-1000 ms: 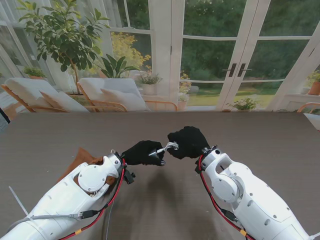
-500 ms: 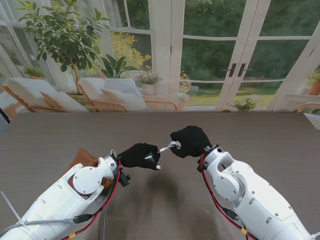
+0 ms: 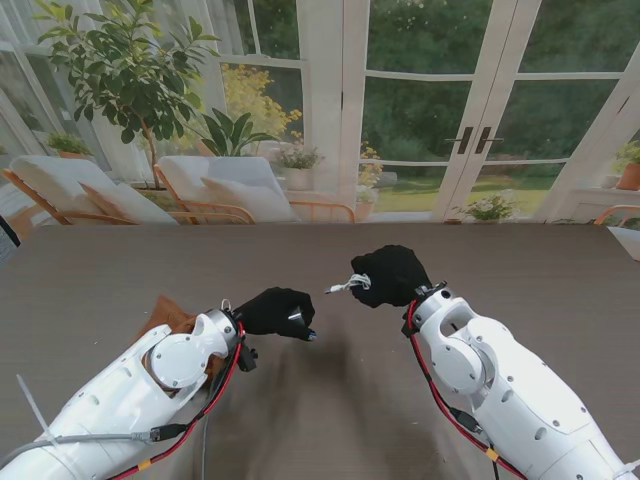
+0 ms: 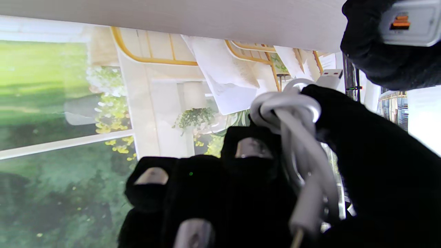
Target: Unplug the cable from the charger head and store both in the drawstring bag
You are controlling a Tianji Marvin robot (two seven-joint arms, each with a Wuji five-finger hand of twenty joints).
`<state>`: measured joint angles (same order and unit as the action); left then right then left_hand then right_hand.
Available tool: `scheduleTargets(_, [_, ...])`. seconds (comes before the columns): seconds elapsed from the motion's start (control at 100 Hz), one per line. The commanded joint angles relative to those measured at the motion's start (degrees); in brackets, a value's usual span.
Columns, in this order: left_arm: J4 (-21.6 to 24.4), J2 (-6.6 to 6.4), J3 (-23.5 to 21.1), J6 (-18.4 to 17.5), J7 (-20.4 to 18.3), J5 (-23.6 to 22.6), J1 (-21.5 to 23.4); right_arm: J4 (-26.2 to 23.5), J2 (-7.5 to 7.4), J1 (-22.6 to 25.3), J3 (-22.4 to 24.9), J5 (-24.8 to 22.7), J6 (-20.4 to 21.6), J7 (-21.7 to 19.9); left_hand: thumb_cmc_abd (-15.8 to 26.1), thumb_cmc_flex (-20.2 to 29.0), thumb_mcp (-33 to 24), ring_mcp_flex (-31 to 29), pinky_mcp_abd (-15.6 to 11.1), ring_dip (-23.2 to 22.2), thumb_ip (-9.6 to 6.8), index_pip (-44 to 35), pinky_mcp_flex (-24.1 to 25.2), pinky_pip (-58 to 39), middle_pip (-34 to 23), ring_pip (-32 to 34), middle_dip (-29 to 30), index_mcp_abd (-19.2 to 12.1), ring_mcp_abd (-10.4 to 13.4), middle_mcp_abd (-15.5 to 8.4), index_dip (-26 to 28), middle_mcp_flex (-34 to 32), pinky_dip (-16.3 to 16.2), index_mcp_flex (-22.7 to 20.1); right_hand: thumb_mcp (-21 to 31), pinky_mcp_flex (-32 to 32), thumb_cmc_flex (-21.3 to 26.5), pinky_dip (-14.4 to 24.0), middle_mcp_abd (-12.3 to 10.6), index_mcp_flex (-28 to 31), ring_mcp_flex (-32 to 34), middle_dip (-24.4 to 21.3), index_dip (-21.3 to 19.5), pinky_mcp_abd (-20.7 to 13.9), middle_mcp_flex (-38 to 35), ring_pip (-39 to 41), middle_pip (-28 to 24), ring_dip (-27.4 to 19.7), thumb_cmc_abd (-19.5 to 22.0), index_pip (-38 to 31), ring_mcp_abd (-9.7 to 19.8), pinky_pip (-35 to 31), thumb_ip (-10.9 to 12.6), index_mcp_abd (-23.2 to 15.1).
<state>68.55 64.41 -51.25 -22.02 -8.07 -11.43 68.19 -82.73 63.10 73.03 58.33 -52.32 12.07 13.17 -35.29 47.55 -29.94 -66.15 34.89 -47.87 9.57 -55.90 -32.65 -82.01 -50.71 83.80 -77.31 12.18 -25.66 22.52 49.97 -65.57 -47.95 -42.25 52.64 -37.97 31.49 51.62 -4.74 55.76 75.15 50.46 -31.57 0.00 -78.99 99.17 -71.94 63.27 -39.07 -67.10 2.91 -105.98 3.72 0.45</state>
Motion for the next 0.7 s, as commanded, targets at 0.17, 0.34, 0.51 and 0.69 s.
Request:
scheduleTargets(0.17, [-5.0,1.40,4.4,-1.1,2.3,-6.5,-5.1,0.5,-0.01,-0.1,0.5,-0.5,-1.3,-0.2,9.5,16.9,-13.0,12.3,-9.9,-5.8,0.27,-4.5,9.8,-0.3,7.7,-5.6,-7.8,-3.6,-0.9,-3.2,-2.1,5.6,-5.1,-1.0,7.1,-31.7,4.0,2.6,7.0,3.1,0.6,-0.2,-2.9,-5.3,-4.2,3.8,-6.0,1.0,2.4,-3.4,10.0,-13.9,5.5,-3.5])
scheduleTargets(0.34, [-7.9,2.03,6.9,-1.2,4.0,-8.3,-7.1,0.6,0.03,-0.3,0.5,-0.5,-2.0,-0.2,9.6,17.4,-12.2,19.4,-13.6,-7.6,0.40,-4.9,15.9,2.2,10.2,-6.7,-10.4,-3.7,0.5,-3.5,-2.5,9.5,-7.7,-0.5,6.8,-31.7,4.0,2.5,6.8,2.8,0.6,-0.3,-3.0,-5.4,-4.1,3.8,-5.9,1.0,2.7,-3.4,10.0,-13.9,5.4,-3.6])
scheduleTargets(0.51, [-9.7,2.18,8.9,-0.8,4.4,-9.9,-8.7,1.1,0.16,-0.7,0.0,-0.6,-2.7,0.4,8.9,17.5,-11.8,23.4,-16.0,-7.8,0.51,-4.9,19.2,3.9,11.0,-8.3,-11.1,-4.3,1.8,-4.7,-2.8,10.8,-8.4,-0.7,6.5,-31.7,4.0,2.3,6.7,2.5,0.6,-0.3,-3.1,-5.7,-4.1,3.7,-5.8,0.9,3.0,-3.5,10.2,-13.7,5.3,-3.9])
scheduleTargets(0.69, [-12.1,2.52,11.2,0.2,3.9,-10.1,-10.6,1.8,0.30,-1.3,-0.6,-0.3,-3.2,0.7,9.9,18.3,-10.6,23.3,-17.3,-9.8,-0.29,-5.6,19.7,3.7,6.7,-5.8,-12.3,-3.0,3.7,-4.5,-2.4,11.8,-10.4,0.3,6.2,-31.7,4.1,2.2,6.6,2.3,0.6,-0.3,-3.1,-5.8,-4.1,3.7,-5.7,0.9,3.3,-3.6,10.2,-13.7,5.3,-4.1])
